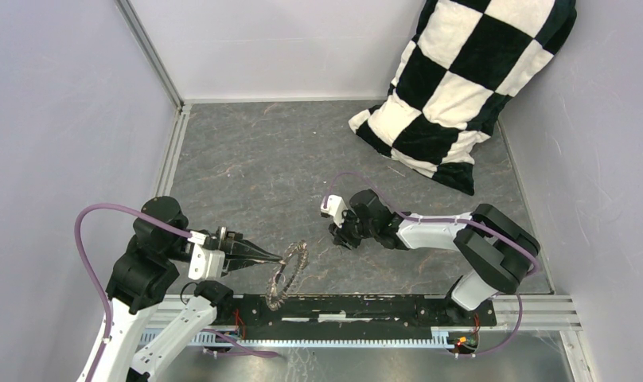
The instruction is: Put the keys on the keyring
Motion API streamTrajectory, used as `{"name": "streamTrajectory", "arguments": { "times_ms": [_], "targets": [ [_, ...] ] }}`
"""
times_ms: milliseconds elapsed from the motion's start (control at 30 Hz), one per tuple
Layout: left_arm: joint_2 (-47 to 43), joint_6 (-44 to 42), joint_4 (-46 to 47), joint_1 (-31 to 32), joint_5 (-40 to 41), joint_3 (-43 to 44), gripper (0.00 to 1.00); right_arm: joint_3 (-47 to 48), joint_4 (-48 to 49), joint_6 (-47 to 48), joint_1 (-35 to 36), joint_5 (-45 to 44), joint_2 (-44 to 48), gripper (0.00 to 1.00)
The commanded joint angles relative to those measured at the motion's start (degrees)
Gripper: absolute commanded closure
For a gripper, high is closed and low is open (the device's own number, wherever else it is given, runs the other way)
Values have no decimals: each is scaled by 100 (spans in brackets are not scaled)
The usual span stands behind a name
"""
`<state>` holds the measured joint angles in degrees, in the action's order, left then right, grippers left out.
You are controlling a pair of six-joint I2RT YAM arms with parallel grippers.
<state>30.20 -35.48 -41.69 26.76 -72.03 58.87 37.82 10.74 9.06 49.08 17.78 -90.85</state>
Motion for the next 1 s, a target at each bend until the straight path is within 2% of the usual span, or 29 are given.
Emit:
{"name": "streamTrajectory", "arguments": {
  "times_ms": [0,333,633,700,733,767,867,967],
  "targets": [
    [-49,-275,170,15,13,204,98,230,208,-45,31,-114,-62,66],
    [-31,-213,161,13,5,195,98,243,246,-80,103,-220,-97,73],
    [-31,-217,157,15,13,221,98,337,118,-58,115,-222,-204,74],
    [-38,-230,159,13,14,213,98,372,62,-33,123,-214,-219,78],
    [-38,-231,159,13,14,208,98,390,32,-12,116,-215,-220,86],
    [-40,-231,160,15,10,204,98,399,-5,6,118,-233,-208,98],
    [-27,-239,153,13,-17,204,98,316,-4,98,122,-355,-24,100],
    [-2,-227,143,14,-84,159,98,-36,286,177,117,-571,572,100]
  ]
}}
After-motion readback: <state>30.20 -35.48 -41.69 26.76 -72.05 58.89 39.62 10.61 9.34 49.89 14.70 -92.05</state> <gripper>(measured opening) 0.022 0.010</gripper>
